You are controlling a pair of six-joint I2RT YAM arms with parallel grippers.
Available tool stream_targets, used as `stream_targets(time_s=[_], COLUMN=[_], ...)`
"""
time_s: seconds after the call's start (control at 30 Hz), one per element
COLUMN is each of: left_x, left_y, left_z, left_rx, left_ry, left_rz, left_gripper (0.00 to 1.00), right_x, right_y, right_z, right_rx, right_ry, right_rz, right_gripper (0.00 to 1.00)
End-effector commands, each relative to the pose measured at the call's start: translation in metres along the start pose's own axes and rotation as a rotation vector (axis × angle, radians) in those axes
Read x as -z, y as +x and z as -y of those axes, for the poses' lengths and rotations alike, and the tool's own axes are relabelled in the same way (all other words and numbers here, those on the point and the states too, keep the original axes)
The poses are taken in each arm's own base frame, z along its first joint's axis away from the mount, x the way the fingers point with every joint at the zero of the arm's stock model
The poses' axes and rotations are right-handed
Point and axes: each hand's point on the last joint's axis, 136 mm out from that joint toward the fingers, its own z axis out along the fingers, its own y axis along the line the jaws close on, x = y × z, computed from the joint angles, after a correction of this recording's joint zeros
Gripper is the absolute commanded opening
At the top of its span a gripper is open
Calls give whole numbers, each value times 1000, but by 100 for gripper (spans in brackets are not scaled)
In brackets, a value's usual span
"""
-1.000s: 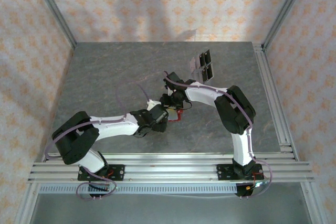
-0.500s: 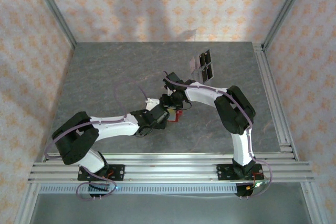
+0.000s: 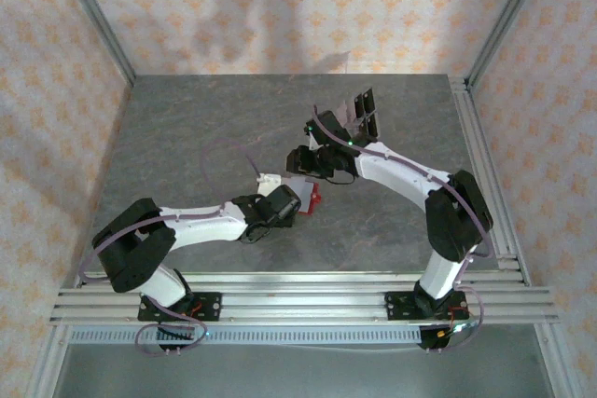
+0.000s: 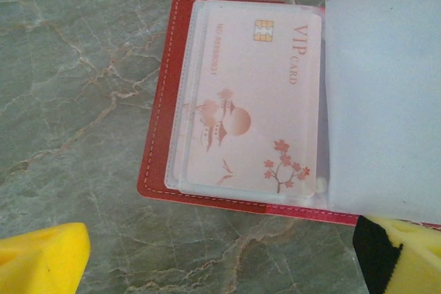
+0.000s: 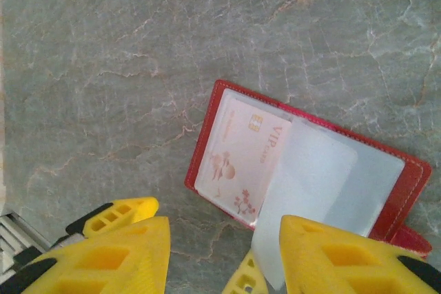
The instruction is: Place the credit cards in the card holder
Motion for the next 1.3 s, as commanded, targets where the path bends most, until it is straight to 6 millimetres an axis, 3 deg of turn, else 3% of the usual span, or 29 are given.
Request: stream_targets(time_s=[0.0, 0.3, 0.47, 0.77, 1.03, 1.27], left_x=[9, 24, 14, -1, 10, 23], left_y=[-16, -28, -19, -5, -34, -66], left_z=[-10, -37, -64, -90, -82, -57], left_rx=[46, 84, 99, 130, 128, 130], left_ry=[-45, -139, -248, -324, -265, -118], left_rz=[77, 138, 69, -14, 10, 63], left_gripper=[100, 100, 100, 100, 100, 100], right_x=[-5, -13, -13, -14, -24, -34], right_y=[10, 21, 24, 26, 29, 34], right_z=[16, 36, 53, 72, 84, 90], right_rx=[-54, -77, -65, -37, -12, -1], right_ry=[31, 80, 157, 249, 308, 332], right_rz=[-5, -9, 1, -5, -33, -54], right_gripper=[46, 45, 46, 46, 46, 46])
